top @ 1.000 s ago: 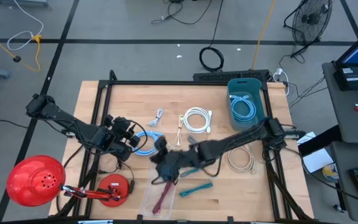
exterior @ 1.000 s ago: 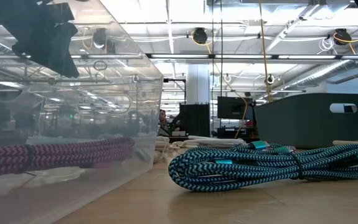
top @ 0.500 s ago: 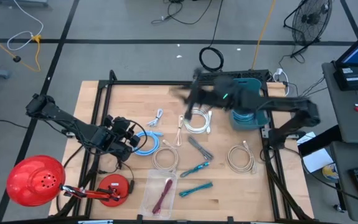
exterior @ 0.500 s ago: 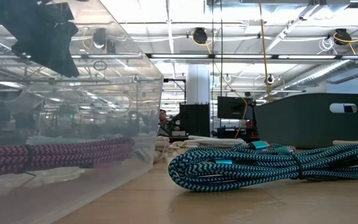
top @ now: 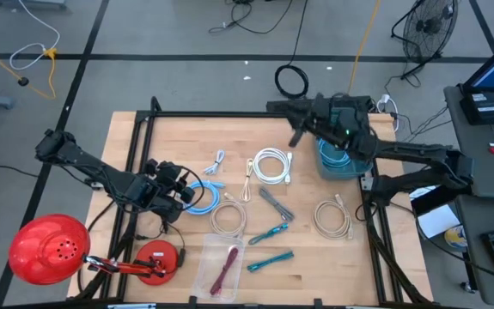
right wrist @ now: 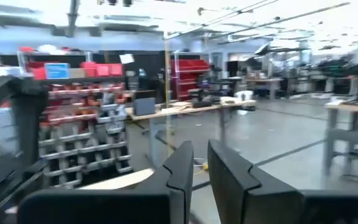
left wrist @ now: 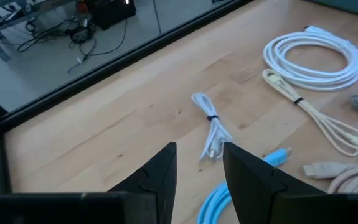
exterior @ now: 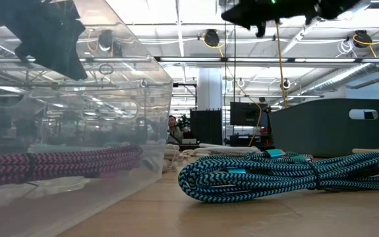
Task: Pick & Place USB Port
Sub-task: Put the white usb cable into the blue bin
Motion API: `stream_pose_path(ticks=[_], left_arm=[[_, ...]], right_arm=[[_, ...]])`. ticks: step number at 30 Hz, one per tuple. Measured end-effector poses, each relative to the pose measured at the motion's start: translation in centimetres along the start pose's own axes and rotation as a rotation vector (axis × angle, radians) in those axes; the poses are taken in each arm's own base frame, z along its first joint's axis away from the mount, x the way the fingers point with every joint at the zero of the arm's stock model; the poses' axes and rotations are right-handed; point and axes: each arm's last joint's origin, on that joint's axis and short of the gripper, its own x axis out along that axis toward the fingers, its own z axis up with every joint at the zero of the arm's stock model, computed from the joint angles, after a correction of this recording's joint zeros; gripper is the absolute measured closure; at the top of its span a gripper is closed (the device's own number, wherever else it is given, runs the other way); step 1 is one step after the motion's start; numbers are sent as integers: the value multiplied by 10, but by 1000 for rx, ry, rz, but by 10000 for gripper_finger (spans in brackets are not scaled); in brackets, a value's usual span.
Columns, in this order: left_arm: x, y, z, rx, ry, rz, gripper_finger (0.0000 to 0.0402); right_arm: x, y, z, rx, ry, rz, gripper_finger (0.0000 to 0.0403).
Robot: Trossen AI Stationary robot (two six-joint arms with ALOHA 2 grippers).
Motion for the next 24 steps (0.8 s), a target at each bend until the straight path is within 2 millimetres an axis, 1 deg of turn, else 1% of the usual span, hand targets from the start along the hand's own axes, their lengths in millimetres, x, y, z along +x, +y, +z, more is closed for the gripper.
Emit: stream_pose_path(ticks=[4, 6, 8, 12, 15, 17, 21, 24], left_arm=[[0, -5, 2, -5, -28, -28, 270], [0, -7, 4, -13, -41, -41, 270], [0, -9, 5, -16, -61, -50, 270], [-1, -13, 8, -19, -92, -65, 270], [-1, -13, 9, -14, -102, -67, 270], [-1, -13, 9, -13, -102, -67, 270], [0, -13, 9, -14, -102, -65, 270], [0, -13, 9, -14, -100, -66, 270]], right_arm=[[-18, 9, -32, 27, 18, 203, 365], [-24, 15, -43, 31, 46, 312, 365], [-28, 23, -48, 24, 73, 402, 365], [-33, 41, -56, -62, 131, 497, 363], [-37, 52, -65, -160, 196, 483, 353], [-40, 56, -71, -245, 247, 450, 338], [-43, 60, -76, -315, 311, 330, 293], [-46, 63, -79, -347, 343, 307, 257]])
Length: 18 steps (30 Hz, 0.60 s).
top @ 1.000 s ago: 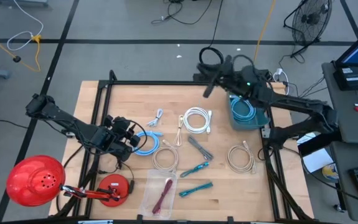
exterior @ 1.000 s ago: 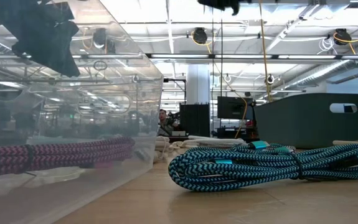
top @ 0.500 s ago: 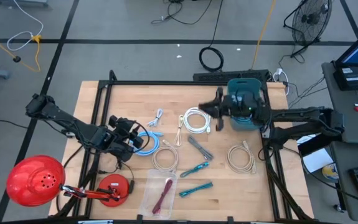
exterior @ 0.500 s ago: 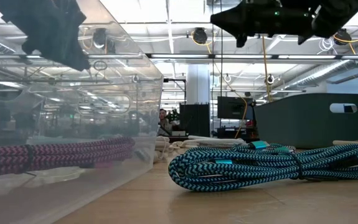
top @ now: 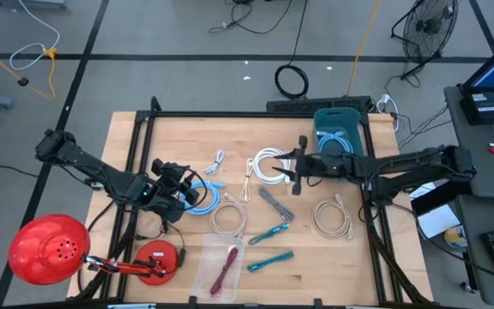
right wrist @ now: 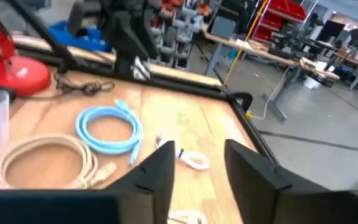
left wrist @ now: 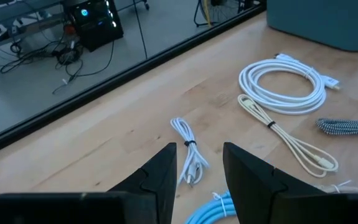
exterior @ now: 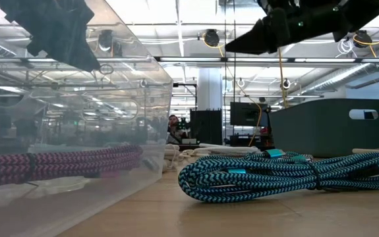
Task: Pick & Place USB Port
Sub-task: Put the white usb cable into the blue bin
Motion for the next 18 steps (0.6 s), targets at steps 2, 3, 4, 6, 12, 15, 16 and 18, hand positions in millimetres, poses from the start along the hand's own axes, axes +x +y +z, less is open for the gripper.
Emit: stream_pose_path(ticks=[2, 3, 4, 6, 12, 15, 16, 18], left_arm=[[0, 0, 0, 0, 3, -2, 270], [0, 0, 0, 1, 6, -3, 270], [0, 0, 0, 4, 10, -5, 270], [0, 0, 0, 8, 10, -5, 270], [0, 0, 0, 10, 11, -6, 270], [0, 0, 0, 10, 11, -6, 270], [0, 0, 0, 10, 12, -6, 270], [0, 0, 0, 7, 12, -6, 270]], right_arm=[[0, 2, -2, -21, 25, -5, 237], [0, 3, -3, -32, 41, -17, 229], [-1, 3, -4, -43, 61, -28, 223], [0, 3, -8, -48, 97, -46, 213], [8, 2, -19, -27, 160, -56, 208], [16, -4, -25, 11, 214, -71, 210], [18, -5, -26, 21, 234, -74, 210], [26, -7, -29, 27, 268, -69, 210]])
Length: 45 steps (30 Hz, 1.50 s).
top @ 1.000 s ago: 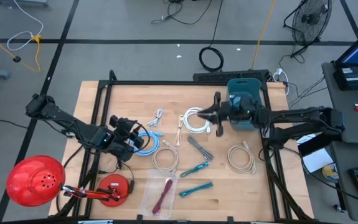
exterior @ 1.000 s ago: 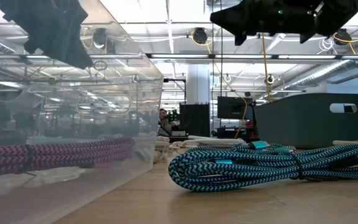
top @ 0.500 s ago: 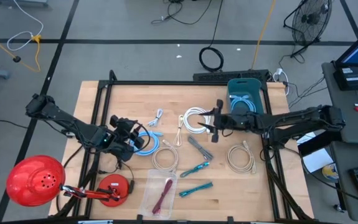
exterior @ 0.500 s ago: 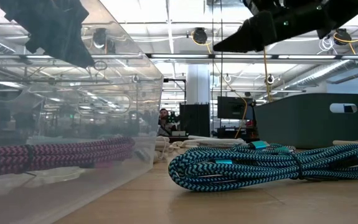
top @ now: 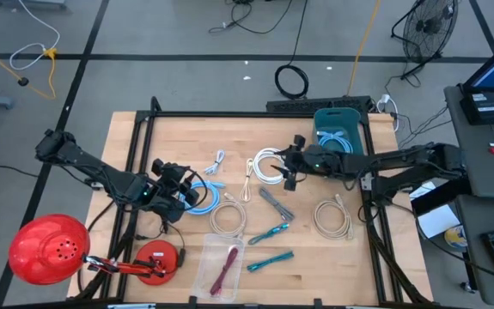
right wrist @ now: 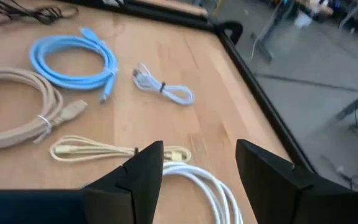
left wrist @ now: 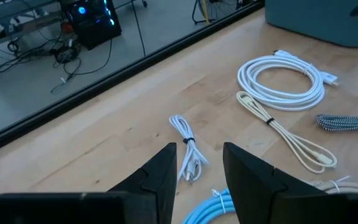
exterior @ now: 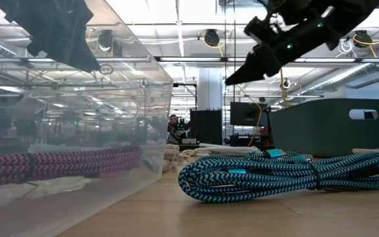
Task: Pick & Place USB Port
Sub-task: Put the white usb cable into the blue bin
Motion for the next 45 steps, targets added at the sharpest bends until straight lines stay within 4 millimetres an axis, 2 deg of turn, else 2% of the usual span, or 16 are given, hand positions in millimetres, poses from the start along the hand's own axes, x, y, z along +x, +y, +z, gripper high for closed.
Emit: stream_pose_path(ticks=[5, 12, 16, 19, 22, 27, 41, 45], left_arm=[[0, 0, 0, 1, 2, -1, 270], [0, -1, 0, 12, 14, -11, 270], [0, -1, 0, 17, 19, -14, 270], [1, 0, 0, 17, 19, -11, 270], [1, 0, 0, 15, 19, -10, 270], [1, -1, 0, 8, 17, -13, 270], [1, -3, 1, 9, 10, -28, 270], [1, -3, 1, 10, 11, -28, 270]], right_arm=[[24, -1, -1, 22, 51, 41, 211], [52, -7, -17, 19, 262, 55, 212], [50, -16, -28, 17, 370, 27, 213], [43, -17, -31, 21, 417, 74, 214], [39, -13, -25, -1, 379, 179, 217], [34, 2, -29, -91, 433, 271, 219], [43, 11, -40, -159, 475, 304, 222], [50, 13, -51, -167, 522, 320, 222]])
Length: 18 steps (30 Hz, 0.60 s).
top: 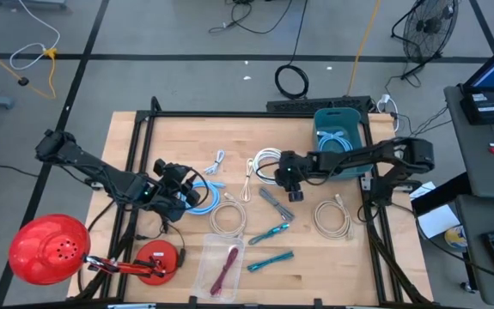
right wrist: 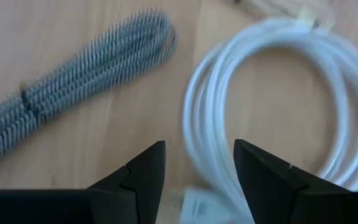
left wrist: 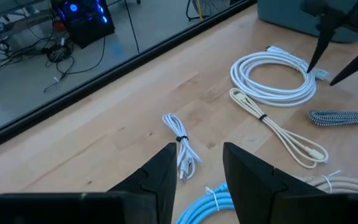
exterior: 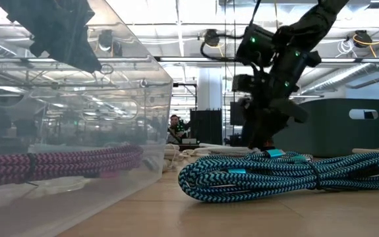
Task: Pick & Place USB Port
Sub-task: Put the white usb cable into the blue bin
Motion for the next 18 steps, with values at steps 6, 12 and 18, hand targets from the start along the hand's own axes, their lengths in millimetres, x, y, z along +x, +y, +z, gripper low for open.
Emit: stream_pose_path(ticks=[6, 12, 18], left_arm=[[0, 0, 0, -2, 3, -3, 270], [0, 0, 0, 1, 3, -5, 270], [0, 0, 0, 6, 3, -5, 270]], right_arm=[[25, -4, -6, 23, 54, 14, 222], [27, -7, -8, 89, 67, 21, 242], [15, -12, -3, 285, 26, -33, 305]])
